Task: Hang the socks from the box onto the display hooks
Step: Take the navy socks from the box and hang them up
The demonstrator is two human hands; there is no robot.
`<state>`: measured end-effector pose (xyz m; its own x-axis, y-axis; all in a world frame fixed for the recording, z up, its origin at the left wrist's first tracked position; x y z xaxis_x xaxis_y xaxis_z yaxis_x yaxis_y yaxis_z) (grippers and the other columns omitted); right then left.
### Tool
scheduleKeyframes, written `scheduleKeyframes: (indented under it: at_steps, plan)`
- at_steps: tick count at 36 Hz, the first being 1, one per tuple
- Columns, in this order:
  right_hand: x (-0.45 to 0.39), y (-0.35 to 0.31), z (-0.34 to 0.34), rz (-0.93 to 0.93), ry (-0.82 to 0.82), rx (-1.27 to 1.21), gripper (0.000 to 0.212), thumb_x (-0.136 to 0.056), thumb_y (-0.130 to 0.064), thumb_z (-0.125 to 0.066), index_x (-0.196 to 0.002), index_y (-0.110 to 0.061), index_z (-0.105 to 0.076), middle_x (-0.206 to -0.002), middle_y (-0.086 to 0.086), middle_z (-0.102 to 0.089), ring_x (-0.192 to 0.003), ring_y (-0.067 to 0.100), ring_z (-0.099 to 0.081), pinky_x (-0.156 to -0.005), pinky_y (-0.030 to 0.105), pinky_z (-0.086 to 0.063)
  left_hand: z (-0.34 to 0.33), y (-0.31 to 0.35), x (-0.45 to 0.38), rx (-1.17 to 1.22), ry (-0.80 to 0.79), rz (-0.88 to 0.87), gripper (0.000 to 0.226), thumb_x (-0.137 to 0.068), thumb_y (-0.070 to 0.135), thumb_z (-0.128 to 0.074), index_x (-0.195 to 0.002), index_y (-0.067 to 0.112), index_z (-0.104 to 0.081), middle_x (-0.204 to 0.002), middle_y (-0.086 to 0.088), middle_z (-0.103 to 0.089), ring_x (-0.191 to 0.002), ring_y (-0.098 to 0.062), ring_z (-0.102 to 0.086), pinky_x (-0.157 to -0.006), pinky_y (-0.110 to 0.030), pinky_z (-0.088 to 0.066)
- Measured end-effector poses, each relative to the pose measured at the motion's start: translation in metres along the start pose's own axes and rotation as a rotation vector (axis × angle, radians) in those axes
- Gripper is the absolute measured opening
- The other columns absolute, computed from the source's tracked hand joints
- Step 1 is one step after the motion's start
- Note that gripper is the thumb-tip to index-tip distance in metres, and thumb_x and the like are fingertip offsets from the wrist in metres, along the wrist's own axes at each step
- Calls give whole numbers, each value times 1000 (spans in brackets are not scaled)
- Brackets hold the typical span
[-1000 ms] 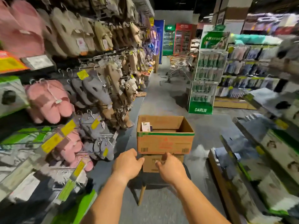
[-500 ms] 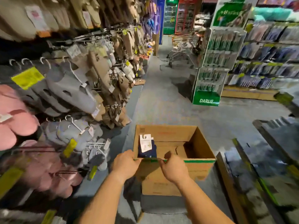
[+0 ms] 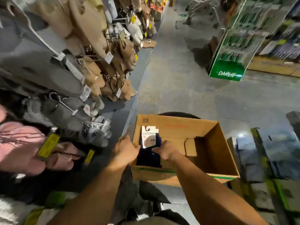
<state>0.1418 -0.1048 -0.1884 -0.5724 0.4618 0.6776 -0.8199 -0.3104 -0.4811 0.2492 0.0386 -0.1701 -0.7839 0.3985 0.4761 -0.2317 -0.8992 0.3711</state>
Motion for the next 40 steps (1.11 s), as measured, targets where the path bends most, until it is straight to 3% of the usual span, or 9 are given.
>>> scheduleKeyframes:
  at_steps: [2,6,9,13,18,23,28,34,40]
  plan:
    - [-23,4,-7,-17,-33,-144,38,-90,-24,-71,-124,-11,-63,-119,11,-68,-104,26,-66,-88,35,-54,-7,0,-8,22,-44,11,52,-88,48,-60,-126,14,-56,-127,-13,-60,-118,-33,-58,-95,-36,-49]
    - [-59,13,-23,-60,-59,-312,50,-80,-21,-79,-124,-22,-57,-113,3,-67,-97,21,-66,-79,34,-58,-15,3,-17,18,-68,28,56,-88,48,-64,-131,13,-55,-133,-13,-58,-123,-33,-55,-95,-39,-47]
    - [-98,29,-37,-141,-78,-390,64,-63,-34,-88,-119,-25,-58,-111,1,-68,-94,20,-67,-71,32,-59,-21,7,-23,39,-88,40,64,-90,47,-64,-140,10,-47,-142,-15,-50,-131,-33,-48,-104,-40,-42]
    - [-140,47,-51,-167,-39,-512,99,-31,-51,-87,-121,-31,-52,-114,1,-62,-97,23,-64,-80,41,-60,-23,7,-31,62,-102,57,58,-90,46,-66,-134,11,-51,-134,-13,-56,-124,-32,-54,-100,-39,-46]
    - [-129,31,-44,-153,-84,-671,85,-46,-23,-95,-119,-29,-53,-112,4,-69,-97,26,-69,-85,49,-59,-22,6,-36,104,-115,80,56,-88,48,-66,-129,12,-54,-130,-10,-58,-120,-31,-57,-96,-38,-47]
    - [-125,24,-40,-139,-84,-668,79,-48,-18,-96,-113,-26,-54,-111,2,-66,-99,25,-67,-89,49,-58,-21,7,-38,125,-119,82,55,-89,47,-64,-129,10,-54,-131,-12,-58,-120,-32,-57,-95,-39,-47]
    - [-125,29,-41,-149,2,-514,79,-47,-43,-93,-113,-39,-50,-119,-3,-50,-106,24,-55,-98,51,-51,-19,8,-39,120,-129,78,53,-91,47,-64,-128,10,-53,-129,-12,-58,-119,-31,-57,-91,-37,-46]
    - [-119,40,-55,-177,-160,-778,107,-57,-11,-92,-139,-32,-26,-121,6,-59,-111,30,-60,-99,54,-51,-19,9,-38,116,-127,69,53,-91,46,-65,-129,12,-52,-131,-10,-56,-121,-30,-56,-95,-39,-47]
    - [-123,43,-65,-149,-122,-751,99,-41,-25,-96,-126,-29,-46,-120,6,-65,-109,29,-64,-96,51,-54,-21,8,-38,105,-120,61,56,-90,48,-66,-129,11,-50,-132,-13,-55,-124,-31,-53,-100,-42,-47]
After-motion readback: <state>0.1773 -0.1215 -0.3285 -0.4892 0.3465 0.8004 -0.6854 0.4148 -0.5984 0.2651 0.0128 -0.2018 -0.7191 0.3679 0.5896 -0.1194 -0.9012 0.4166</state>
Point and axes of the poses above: each hand's wrist, its own x-axis away from the middle knuckle, its own z-axis out of the back of the hand, y = z × x, the point moved 3 cm from there along -x, towards the middle knuckle
